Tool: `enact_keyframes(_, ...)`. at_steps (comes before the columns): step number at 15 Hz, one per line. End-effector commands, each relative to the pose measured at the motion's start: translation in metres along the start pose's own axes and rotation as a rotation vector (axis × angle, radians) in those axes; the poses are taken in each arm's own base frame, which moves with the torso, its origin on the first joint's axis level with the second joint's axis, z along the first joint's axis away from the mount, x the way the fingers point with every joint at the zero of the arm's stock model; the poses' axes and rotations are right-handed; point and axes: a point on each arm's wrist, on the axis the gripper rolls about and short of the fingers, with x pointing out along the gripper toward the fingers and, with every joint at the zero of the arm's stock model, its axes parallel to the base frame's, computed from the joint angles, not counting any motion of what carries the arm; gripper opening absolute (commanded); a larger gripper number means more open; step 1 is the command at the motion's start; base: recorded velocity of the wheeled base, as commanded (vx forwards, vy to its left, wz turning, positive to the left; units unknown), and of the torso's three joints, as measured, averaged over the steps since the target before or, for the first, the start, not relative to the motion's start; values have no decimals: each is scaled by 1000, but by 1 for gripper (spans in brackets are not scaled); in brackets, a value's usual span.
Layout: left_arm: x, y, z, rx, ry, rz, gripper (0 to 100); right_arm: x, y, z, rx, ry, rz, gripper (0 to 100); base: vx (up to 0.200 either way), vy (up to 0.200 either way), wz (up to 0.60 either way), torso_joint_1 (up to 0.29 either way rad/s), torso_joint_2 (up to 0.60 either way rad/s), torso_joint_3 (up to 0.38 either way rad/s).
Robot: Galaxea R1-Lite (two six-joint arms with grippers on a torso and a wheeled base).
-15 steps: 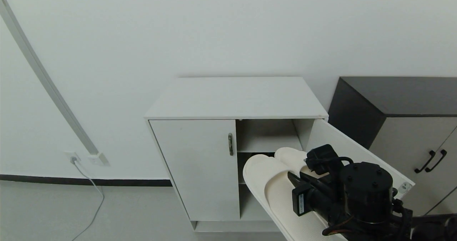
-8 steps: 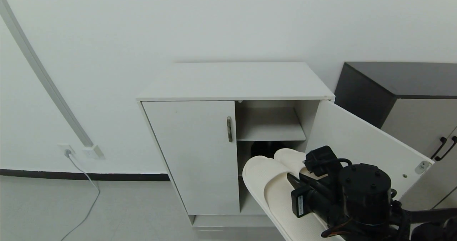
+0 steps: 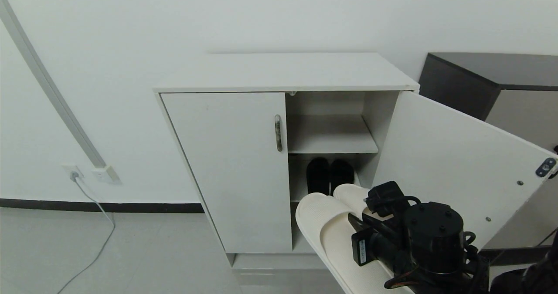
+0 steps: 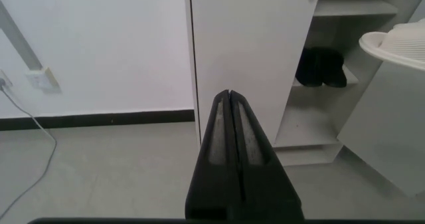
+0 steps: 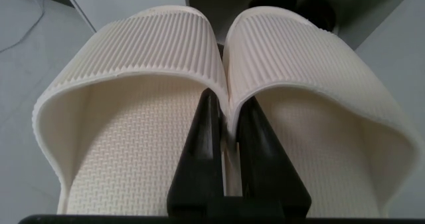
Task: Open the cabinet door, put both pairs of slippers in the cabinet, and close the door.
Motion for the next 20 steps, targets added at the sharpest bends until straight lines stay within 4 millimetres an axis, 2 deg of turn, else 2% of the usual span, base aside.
enact_keyframes(1, 0, 0, 0, 0, 1, 0, 0, 5, 1, -8, -10, 20, -3, 0, 0, 0, 0, -139, 486, 334)
enact_keyframes(12, 0, 0, 0, 1, 1, 0, 0, 9, 2, -13, -12, 25, -5, 0, 0, 0, 0, -72, 428, 352)
enact_keyframes(17, 0, 0, 0, 1, 1, 0, 0, 11, 2, -10, -17, 4, -7, 0, 0, 0, 0, 0, 55, 42)
enact_keyframes(20, 0, 0, 0, 0, 1, 0, 0, 29, 3, -10, -24, -31, -84, 0, 0, 0, 0, 0, 0, 0)
